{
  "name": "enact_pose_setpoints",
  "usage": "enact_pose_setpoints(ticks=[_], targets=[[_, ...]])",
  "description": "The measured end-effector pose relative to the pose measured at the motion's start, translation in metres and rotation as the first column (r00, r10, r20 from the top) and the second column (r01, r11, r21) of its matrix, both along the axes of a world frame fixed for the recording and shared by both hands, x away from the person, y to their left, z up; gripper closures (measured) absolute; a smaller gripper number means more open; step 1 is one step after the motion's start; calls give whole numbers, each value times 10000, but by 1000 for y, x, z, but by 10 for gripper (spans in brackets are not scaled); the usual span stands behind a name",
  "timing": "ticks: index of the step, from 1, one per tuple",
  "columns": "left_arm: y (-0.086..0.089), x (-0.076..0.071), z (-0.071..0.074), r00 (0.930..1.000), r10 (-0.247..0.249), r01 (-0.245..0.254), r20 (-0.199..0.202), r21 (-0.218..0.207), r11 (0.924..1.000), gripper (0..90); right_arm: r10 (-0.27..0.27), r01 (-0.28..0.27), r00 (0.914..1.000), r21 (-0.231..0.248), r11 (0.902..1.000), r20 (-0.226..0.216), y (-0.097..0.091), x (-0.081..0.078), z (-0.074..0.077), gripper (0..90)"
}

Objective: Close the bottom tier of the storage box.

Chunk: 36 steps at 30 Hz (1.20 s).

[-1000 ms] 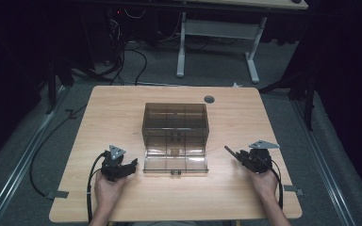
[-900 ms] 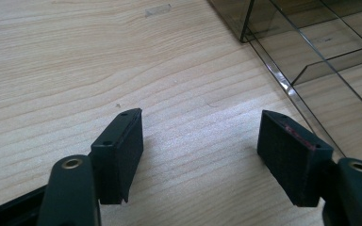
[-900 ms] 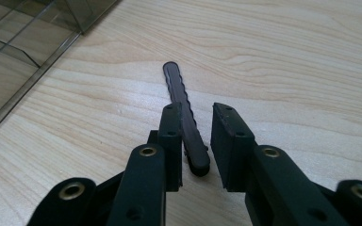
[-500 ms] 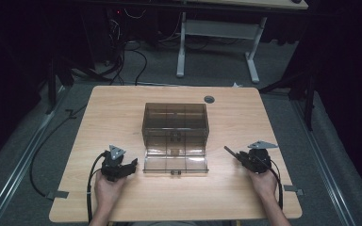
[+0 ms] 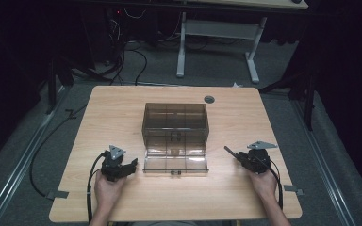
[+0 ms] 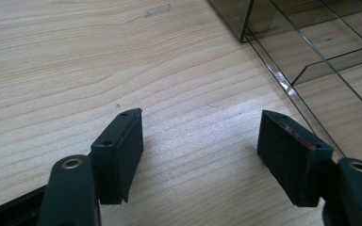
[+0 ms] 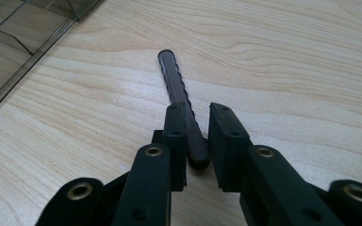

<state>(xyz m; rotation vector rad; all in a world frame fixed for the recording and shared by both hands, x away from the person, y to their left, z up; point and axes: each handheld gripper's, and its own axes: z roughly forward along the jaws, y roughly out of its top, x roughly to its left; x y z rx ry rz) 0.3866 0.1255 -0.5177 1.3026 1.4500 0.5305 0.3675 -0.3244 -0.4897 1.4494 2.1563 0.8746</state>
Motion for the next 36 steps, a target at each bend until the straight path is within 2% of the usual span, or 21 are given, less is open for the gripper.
enact_pose_setpoints(ticks=[2,20,29,36], targets=[[0,0,0,10000,-7,7,-7,11,10000,323,89,-89,10000,20,10000,-4,1,0,0,805],[0,0,0,10000,4,-4,2,-6,10000,322,234,-237,9996,-177,9996,-146,3,0,2,812],[0,0,0,10000,-3,3,-18,31,10000,322,137,-137,9999,0,9999,-76,1,-2,1,814],[0,0,0,10000,-19,19,-25,33,10000,318,97,-99,9999,-176,9998,-85,3,-2,2,814]])
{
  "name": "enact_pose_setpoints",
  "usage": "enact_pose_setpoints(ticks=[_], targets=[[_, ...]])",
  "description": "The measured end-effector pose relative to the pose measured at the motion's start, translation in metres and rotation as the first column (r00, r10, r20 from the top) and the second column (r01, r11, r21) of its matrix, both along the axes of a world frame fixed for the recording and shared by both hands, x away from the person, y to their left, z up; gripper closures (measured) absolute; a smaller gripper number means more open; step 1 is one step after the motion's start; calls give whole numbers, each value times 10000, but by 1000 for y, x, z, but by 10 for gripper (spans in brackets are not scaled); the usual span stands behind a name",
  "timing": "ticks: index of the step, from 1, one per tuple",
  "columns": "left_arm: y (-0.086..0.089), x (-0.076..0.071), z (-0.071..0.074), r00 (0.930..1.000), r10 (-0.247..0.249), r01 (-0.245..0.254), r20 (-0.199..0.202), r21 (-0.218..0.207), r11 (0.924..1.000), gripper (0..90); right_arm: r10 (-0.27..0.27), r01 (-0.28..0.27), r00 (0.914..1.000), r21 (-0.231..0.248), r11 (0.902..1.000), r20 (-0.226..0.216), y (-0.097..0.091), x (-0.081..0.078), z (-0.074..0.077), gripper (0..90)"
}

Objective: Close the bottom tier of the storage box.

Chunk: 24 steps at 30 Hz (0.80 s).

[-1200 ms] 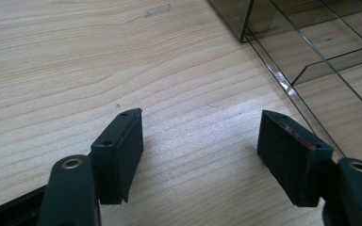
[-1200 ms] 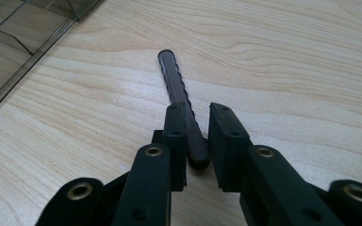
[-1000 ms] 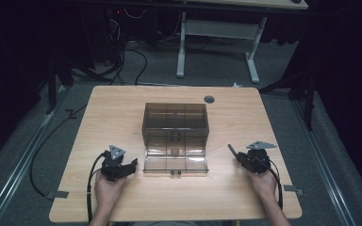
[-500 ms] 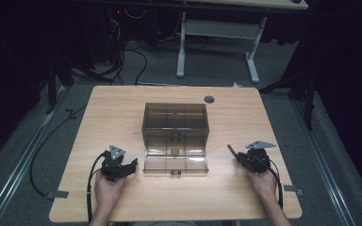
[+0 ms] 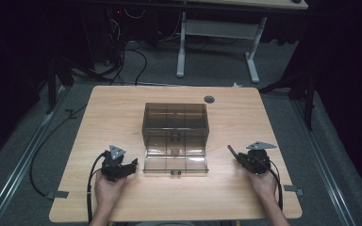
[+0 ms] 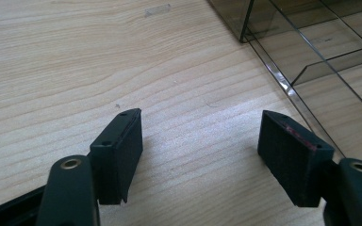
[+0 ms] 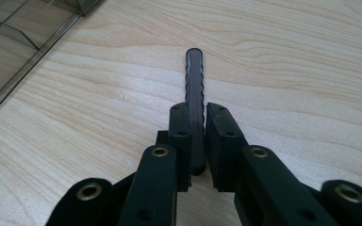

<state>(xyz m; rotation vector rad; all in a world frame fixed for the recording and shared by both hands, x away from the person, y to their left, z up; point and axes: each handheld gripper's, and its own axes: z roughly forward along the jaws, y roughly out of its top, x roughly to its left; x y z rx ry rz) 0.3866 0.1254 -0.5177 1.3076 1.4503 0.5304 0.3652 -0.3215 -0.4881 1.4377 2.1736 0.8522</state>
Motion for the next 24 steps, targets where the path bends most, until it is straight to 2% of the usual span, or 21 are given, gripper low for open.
enact_pose_setpoints(ticks=[20,24], targets=[[0,0,0,10000,7,-7,-2,2,10000,318,104,-107,9998,222,9997,155,-1,-1,7,815],[0,0,0,10000,8,-8,-3,2,10000,317,87,-94,9998,413,9991,153,-1,-1,8,814]])
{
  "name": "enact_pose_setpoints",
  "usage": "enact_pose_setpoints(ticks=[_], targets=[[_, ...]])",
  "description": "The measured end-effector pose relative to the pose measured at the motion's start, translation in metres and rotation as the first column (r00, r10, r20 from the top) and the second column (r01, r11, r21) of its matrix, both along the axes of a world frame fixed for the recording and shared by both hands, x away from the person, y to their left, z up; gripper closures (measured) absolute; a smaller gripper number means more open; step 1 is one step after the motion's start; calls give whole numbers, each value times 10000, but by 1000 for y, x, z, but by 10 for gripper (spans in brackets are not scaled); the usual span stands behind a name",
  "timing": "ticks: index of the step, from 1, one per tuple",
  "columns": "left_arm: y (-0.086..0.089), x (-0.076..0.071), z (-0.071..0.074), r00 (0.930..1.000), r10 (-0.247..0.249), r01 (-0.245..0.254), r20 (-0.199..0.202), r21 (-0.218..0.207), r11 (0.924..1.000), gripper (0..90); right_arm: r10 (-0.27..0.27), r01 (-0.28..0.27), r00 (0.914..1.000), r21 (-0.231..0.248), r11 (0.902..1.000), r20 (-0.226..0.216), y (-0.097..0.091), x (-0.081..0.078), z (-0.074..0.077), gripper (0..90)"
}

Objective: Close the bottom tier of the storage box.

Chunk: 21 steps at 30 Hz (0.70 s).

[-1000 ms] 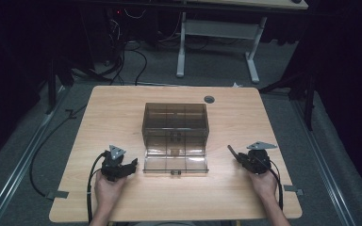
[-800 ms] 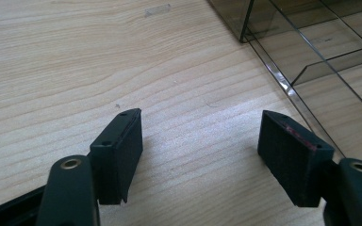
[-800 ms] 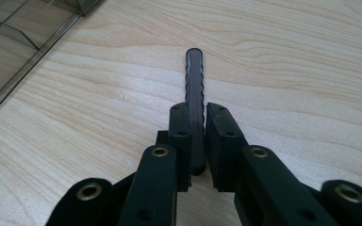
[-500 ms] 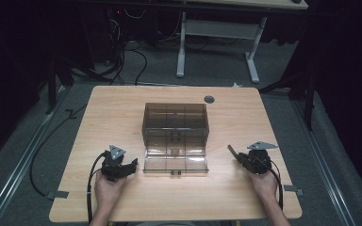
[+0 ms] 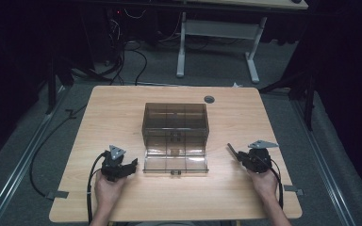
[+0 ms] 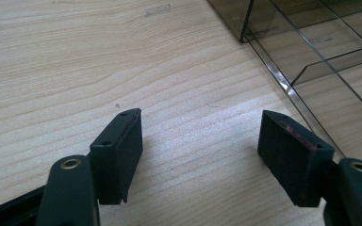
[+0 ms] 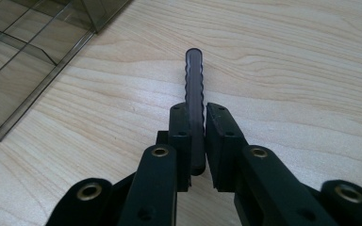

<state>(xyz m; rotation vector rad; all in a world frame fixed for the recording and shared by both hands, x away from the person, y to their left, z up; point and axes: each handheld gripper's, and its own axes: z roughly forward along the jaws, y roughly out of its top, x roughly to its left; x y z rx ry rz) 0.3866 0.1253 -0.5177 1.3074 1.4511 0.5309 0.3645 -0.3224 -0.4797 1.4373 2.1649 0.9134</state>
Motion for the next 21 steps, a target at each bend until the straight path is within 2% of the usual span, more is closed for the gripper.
enact_pose_setpoints(ticks=[14,21], targets=[[0,0,0,10000,8,-8,13,-49,10000,312,277,-277,9995,-6,9996,126,7,-2,8,815],[0,0,0,10000,5,-5,13,-40,10000,311,402,-408,9989,260,9988,237,12,-4,13,815]])
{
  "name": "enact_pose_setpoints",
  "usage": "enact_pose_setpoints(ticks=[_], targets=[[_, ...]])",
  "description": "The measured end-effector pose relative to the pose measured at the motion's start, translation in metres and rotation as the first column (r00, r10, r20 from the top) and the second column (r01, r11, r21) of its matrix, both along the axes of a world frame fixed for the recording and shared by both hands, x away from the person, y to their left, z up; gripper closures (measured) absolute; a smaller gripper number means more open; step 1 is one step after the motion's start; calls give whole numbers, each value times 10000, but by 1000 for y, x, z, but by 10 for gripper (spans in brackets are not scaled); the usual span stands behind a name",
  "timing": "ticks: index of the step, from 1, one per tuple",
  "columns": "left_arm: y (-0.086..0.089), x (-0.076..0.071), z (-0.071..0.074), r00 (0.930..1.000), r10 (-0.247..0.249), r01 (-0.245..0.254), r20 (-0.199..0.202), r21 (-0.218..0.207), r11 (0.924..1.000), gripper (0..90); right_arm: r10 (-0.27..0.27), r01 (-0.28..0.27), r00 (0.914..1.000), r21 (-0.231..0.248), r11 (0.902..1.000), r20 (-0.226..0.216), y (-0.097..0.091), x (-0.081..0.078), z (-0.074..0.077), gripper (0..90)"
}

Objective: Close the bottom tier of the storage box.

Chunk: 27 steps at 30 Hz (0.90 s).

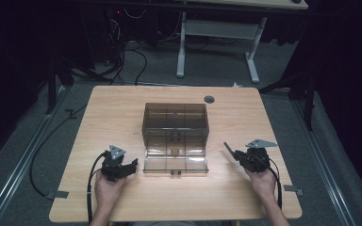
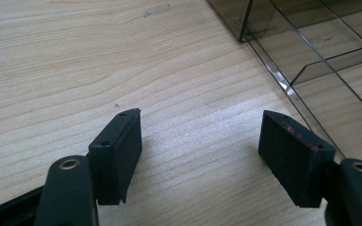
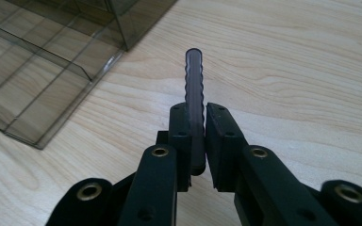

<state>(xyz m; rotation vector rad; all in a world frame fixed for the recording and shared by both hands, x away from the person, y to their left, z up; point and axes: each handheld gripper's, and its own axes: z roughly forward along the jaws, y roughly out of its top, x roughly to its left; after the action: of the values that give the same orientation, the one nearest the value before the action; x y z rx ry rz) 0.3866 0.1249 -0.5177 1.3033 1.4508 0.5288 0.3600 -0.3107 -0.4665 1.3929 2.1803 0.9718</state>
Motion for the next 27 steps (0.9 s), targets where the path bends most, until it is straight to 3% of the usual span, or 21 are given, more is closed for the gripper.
enact_pose_setpoints(ticks=[15,27], targets=[[0,0,0,10000,4,-4,1,2,10000,311,589,-592,9981,172,9981,173,14,-11,11,815],[0,0,0,10000,4,-4,2,31,10000,311,1262,-1268,9913,141,9918,371,31,-15,14,815]])
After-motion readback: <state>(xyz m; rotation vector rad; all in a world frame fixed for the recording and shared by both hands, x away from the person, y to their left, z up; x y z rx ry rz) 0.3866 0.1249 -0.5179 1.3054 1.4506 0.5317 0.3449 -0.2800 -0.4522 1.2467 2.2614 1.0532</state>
